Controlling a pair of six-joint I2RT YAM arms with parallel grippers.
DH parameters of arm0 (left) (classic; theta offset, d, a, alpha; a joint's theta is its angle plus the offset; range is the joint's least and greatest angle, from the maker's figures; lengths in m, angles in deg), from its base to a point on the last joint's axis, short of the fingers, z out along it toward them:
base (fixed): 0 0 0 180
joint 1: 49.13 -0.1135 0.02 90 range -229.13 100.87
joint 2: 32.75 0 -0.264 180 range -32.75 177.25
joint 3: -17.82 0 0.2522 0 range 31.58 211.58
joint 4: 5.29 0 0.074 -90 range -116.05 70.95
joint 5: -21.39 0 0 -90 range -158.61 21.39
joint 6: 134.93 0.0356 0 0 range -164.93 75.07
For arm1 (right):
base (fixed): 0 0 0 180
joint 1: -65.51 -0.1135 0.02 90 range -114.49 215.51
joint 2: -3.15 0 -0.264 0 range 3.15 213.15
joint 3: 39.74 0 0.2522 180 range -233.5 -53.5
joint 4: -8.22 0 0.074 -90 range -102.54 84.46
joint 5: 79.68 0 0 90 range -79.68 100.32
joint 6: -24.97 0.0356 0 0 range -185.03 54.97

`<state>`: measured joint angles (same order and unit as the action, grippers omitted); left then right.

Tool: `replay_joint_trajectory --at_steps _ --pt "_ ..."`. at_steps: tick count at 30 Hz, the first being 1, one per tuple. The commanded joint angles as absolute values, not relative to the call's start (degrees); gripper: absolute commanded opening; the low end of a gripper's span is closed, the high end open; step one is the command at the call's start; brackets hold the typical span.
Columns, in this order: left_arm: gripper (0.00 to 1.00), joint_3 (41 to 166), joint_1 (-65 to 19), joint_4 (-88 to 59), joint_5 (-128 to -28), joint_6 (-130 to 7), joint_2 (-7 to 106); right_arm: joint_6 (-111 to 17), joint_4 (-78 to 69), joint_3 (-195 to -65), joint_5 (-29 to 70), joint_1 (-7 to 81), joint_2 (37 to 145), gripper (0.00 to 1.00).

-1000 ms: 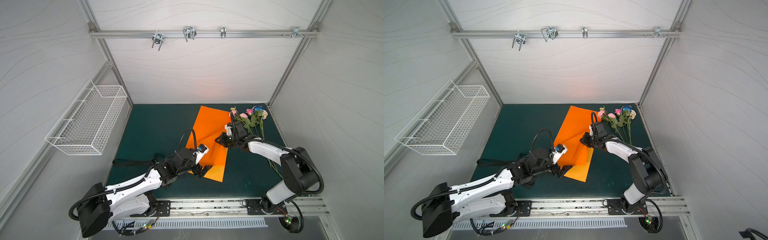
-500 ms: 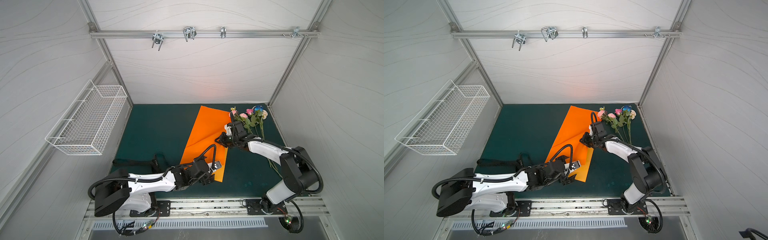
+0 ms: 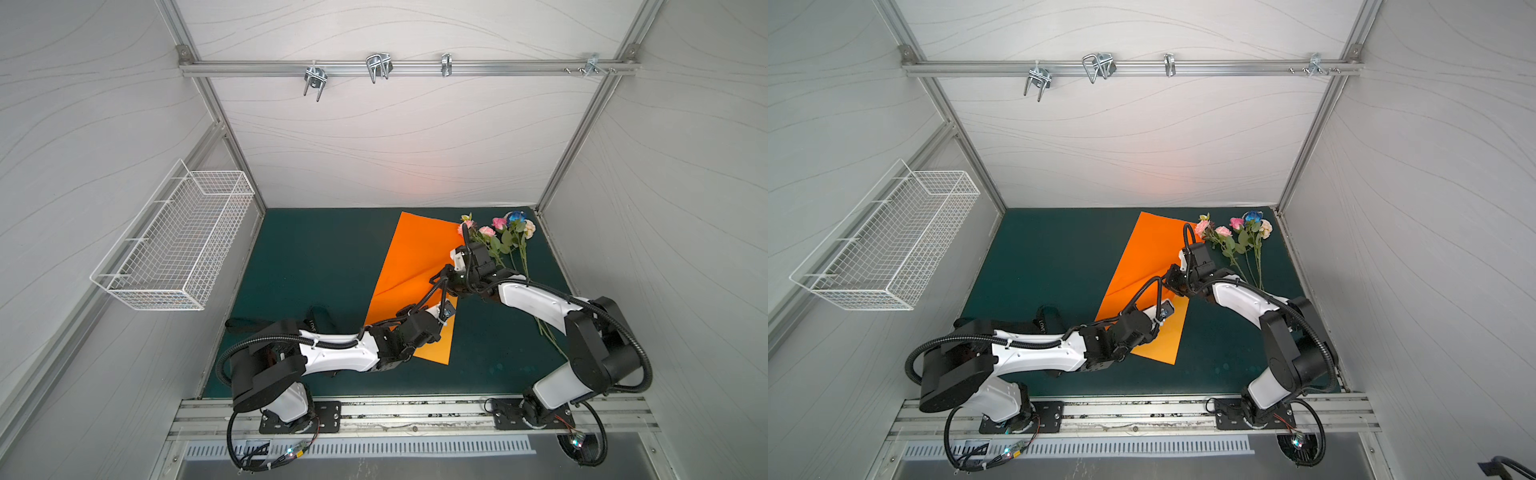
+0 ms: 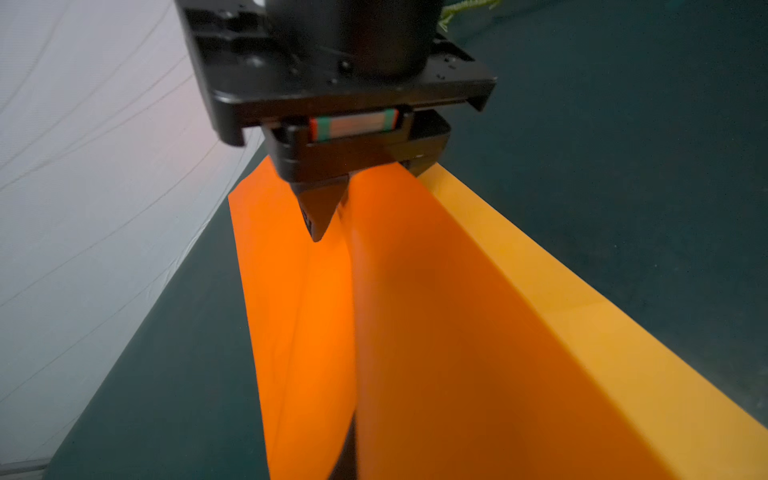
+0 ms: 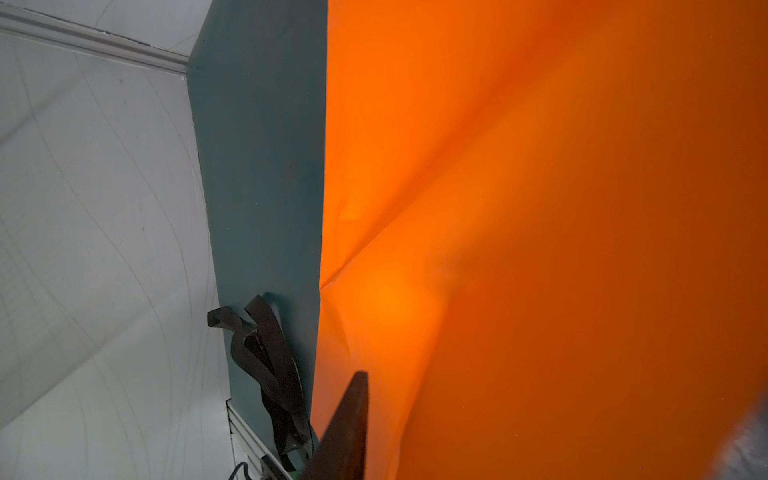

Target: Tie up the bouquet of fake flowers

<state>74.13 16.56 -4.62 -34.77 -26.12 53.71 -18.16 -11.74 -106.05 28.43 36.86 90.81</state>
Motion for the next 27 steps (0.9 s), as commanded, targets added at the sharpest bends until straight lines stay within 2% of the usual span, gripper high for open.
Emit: replay_joint_trajectory --at_steps 1,5,10,14,18,22,27 --pt "0.0 77.2 16.2 -5.8 -36.0 -29.0 48.9 -21.1 -16.6 -106.7 27.4 39.5 84.5 0.48" --pt "0.0 79.7 15.7 -8.3 -41.5 -33.7 46.4 -25.1 -23.2 -106.3 24.4 45.0 76.5 0.64" --pt "0.0 82.7 15.8 -8.3 -45.9 -39.1 44.9 -28.2 -30.9 -103.6 18.9 53.0 64.7 0.75" --pt "0.0 82.9 14.6 -8.0 -44.5 -44.3 42.1 -31.3 -35.4 -102.0 15.5 54.8 59.5 0.75" --pt "0.0 79.3 7.9 -8.8 -47.7 -55.7 37.9 -32.4 -35.8 -99.3 19.1 53.9 60.6 0.7" --pt "0.0 74.1 3.1 -6.9 -50.6 -62.7 34.1 -32.5 -32.6 -97.1 18.4 46.2 66.3 0.63" --pt "0.0 71.8 1.4 -7.7 -50.2 -65.7 32.0 -32.2 -27.6 -99.0 17.0 37.9 78.1 0.58"
